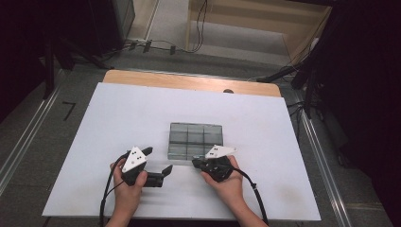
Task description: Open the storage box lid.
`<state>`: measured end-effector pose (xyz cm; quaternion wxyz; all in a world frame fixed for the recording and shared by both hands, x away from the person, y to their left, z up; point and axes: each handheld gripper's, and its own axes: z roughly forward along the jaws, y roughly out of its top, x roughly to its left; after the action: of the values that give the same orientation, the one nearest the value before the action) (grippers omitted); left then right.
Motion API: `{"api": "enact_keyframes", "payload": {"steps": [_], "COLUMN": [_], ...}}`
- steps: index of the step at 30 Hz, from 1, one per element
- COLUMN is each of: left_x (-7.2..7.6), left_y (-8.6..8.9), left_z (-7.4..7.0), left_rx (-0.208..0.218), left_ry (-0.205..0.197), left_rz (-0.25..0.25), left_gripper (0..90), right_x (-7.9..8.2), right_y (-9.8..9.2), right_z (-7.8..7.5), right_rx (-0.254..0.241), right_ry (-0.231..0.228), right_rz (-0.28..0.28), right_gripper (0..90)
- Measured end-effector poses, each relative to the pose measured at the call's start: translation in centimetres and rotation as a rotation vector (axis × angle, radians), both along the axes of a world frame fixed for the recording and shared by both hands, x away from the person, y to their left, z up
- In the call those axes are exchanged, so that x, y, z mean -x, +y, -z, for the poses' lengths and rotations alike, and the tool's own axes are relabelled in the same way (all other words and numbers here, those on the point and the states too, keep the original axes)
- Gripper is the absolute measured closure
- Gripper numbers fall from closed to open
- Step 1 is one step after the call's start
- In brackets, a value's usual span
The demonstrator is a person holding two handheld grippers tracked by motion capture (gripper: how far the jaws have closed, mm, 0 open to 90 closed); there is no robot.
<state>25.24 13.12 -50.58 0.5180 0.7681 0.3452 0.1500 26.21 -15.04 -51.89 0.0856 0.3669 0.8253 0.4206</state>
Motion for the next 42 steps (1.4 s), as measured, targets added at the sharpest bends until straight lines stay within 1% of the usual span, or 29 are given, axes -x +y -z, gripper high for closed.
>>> {"api": "enact_keyframes", "payload": {"steps": [2,7,13,21,24,36,38,42], "left_x": [-0.01,-0.02,-0.01,-0.02,-0.02,-0.02,-0.02,-0.02], "left_y": [0.02,0.02,0.01,0.01,0.00,0.01,0.01,0.00], "left_z": [0.00,0.00,0.00,0.00,0.00,0.00,0.00,0.01], "left_rx": [0.000,0.003,0.001,0.001,0.001,0.004,0.003,0.003], "left_ry": [0.000,0.000,-0.001,-0.001,-0.001,-0.002,-0.002,-0.002], "left_rz": [0.000,-0.001,-0.001,-0.001,-0.001,-0.001,-0.001,-0.001], "left_gripper": [1.9,2.0,2.0,1.9,2.0,1.9,2.0,2.0], "right_x": [0.09,0.26,0.38,0.44,0.47,0.51,0.54,0.56], "right_y": [-0.24,-0.70,-0.76,-0.88,-0.88,-0.86,-0.85,-0.96], "right_z": [-0.01,-0.09,-0.32,-0.41,-0.54,-0.54,-0.61,-0.85], "right_rx": [0.002,-0.013,-0.029,-0.039,-0.046,-0.057,-0.060,-0.073], "right_ry": [0.002,0.003,-0.022,-0.032,-0.045,-0.043,-0.053,-0.056], "right_rz": [0.009,0.023,0.019,0.009,0.007,-0.002,-0.007,-0.003], "right_gripper": [88.5,88.5,88.5,88.5,88.5,88.5,88.5,88.5]}}
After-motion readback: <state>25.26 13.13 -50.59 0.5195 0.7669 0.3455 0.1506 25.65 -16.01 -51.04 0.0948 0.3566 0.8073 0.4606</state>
